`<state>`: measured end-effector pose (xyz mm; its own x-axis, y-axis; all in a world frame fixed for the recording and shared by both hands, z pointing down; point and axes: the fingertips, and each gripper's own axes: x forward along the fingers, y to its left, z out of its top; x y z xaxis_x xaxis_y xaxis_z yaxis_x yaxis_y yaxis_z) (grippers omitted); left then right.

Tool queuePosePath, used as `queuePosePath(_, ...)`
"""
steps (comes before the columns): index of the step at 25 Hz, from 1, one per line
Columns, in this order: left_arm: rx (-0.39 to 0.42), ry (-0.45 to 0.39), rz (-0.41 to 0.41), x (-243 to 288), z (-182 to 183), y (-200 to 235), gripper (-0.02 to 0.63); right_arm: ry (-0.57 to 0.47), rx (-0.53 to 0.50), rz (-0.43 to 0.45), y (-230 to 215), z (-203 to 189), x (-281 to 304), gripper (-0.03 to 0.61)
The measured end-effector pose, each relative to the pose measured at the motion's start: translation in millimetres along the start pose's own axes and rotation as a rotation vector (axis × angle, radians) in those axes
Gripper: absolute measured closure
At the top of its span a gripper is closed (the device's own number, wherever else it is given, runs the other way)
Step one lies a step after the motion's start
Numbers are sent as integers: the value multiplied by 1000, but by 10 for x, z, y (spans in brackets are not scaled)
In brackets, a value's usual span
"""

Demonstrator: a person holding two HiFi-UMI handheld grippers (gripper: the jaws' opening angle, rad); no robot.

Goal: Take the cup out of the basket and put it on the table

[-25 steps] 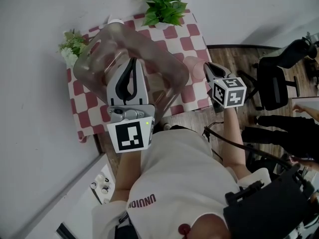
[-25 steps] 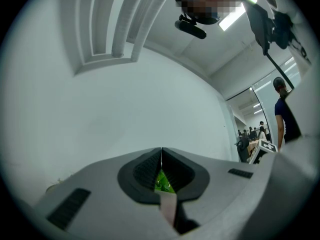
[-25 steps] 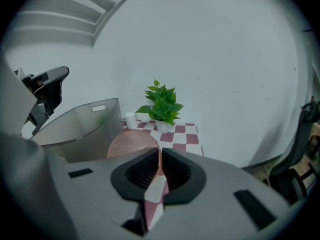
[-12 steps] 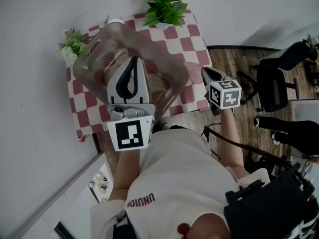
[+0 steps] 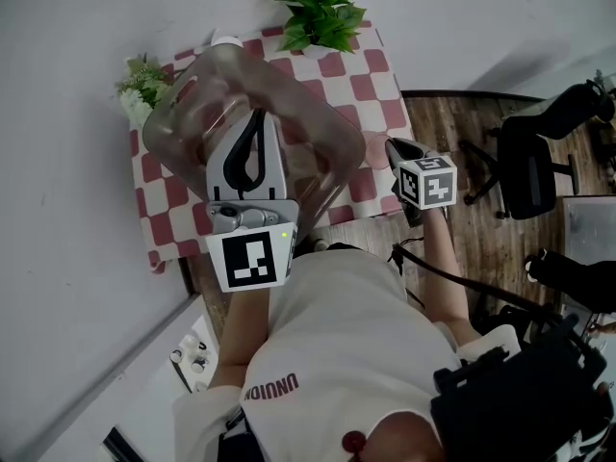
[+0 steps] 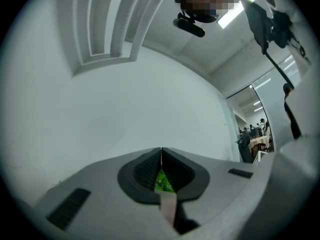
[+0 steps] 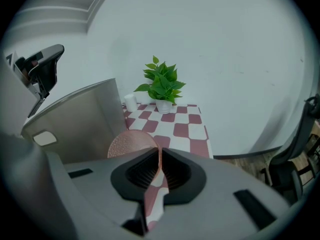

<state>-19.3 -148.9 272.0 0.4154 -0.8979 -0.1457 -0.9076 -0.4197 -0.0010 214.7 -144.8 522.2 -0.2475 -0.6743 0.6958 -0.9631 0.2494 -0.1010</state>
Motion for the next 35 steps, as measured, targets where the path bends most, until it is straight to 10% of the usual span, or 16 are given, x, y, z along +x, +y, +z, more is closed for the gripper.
queuePosePath(35,3,0,34,-45,-4,83,598,184,-10,9,32,-388,220,543)
